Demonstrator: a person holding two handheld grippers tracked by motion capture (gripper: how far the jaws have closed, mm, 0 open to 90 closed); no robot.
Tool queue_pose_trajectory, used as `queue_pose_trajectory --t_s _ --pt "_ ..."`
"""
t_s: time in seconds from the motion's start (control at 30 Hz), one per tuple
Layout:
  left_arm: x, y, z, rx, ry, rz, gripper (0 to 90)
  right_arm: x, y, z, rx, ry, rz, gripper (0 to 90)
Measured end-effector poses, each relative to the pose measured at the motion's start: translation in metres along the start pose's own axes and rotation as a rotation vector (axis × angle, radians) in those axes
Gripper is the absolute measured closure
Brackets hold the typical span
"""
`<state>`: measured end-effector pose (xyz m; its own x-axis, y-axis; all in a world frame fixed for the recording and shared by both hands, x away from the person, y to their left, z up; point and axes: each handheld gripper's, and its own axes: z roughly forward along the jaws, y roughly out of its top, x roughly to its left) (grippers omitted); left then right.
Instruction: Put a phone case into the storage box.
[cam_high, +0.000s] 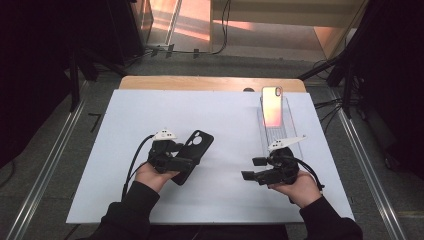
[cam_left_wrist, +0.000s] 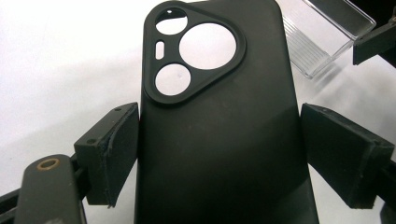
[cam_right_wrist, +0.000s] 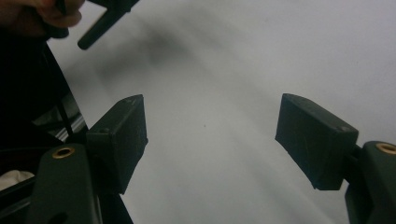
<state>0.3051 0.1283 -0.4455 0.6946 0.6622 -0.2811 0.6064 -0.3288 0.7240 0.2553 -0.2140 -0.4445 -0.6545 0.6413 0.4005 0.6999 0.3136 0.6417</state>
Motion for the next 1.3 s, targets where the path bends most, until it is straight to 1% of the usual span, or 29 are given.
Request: queue_pose_trajectory --t_s 0.07,0.13,0.17,0.2,0.23,0.3,0.4,0.57,0.67,0.73,0.8,0.87,0.97,1.17,1.23,1.3 --pt "-0.001 -0.001 0.001 -0.011 0.005 -0.004 15.0 0.0 0.003 0.0 -0.007 0.005 0.021 23.4" --pt "-0.003 -0.002 0.002 -0.015 0.008 -0.004 15.0 0.001 0.007 0.0 -0.018 -0.001 0.037 23.4" --pt "-0.004 -0.003 0.003 -0.021 0.006 -0.007 15.0 0.001 0.008 0.0 -0.023 -0.004 0.034 23.4" --pt "-0.005 -0.004 0.004 -0.022 0.005 -0.005 15.0 0.002 0.01 0.0 -0.024 -0.007 0.042 23.4" --pt "-0.006 -0.005 0.005 -0.037 0.007 0.0 15.0 0.003 0.012 0.0 -0.031 -0.009 0.042 23.4" --pt "-0.008 -0.006 0.007 -0.047 0.008 0.001 15.0 0.004 0.016 0.0 -0.04 -0.012 0.052 23.4" --pt "-0.01 -0.008 0.009 -0.066 0.011 -0.007 15.0 0.006 0.022 0.002 -0.049 -0.01 0.068 23.7" --pt "-0.015 -0.011 0.012 -0.106 0.031 -0.007 14.9 0.01 0.033 0.006 -0.062 -0.005 0.082 24.1" --pt "-0.018 -0.013 0.015 -0.134 0.042 -0.018 14.9 0.012 0.04 0.009 -0.067 -0.009 0.083 24.1" --pt "-0.019 -0.014 0.016 -0.149 0.052 -0.015 14.9 0.013 0.045 0.011 -0.07 -0.022 0.082 24.0" --pt "-0.021 -0.015 0.017 -0.153 0.059 -0.009 14.9 0.013 0.048 0.013 -0.078 -0.029 0.085 24.0" --pt "-0.022 -0.016 0.018 -0.16 0.063 -0.003 14.9 0.013 0.052 0.016 -0.08 -0.022 0.098 24.0" --pt "-0.025 -0.018 0.02 -0.179 0.066 0.006 14.8 0.014 0.057 0.02 -0.08 -0.014 0.104 24.0" --pt "-0.028 -0.02 0.023 -0.195 0.079 0.026 14.8 0.012 0.063 0.024 -0.078 -0.003 0.129 24.0" --pt "-0.029 -0.021 0.024 -0.199 0.074 0.025 14.8 0.012 0.065 0.026 -0.081 -0.002 0.131 24.0" --pt "-0.031 -0.022 0.025 -0.199 0.079 0.034 14.8 0.011 0.067 0.027 -0.085 0.002 0.143 24.0"
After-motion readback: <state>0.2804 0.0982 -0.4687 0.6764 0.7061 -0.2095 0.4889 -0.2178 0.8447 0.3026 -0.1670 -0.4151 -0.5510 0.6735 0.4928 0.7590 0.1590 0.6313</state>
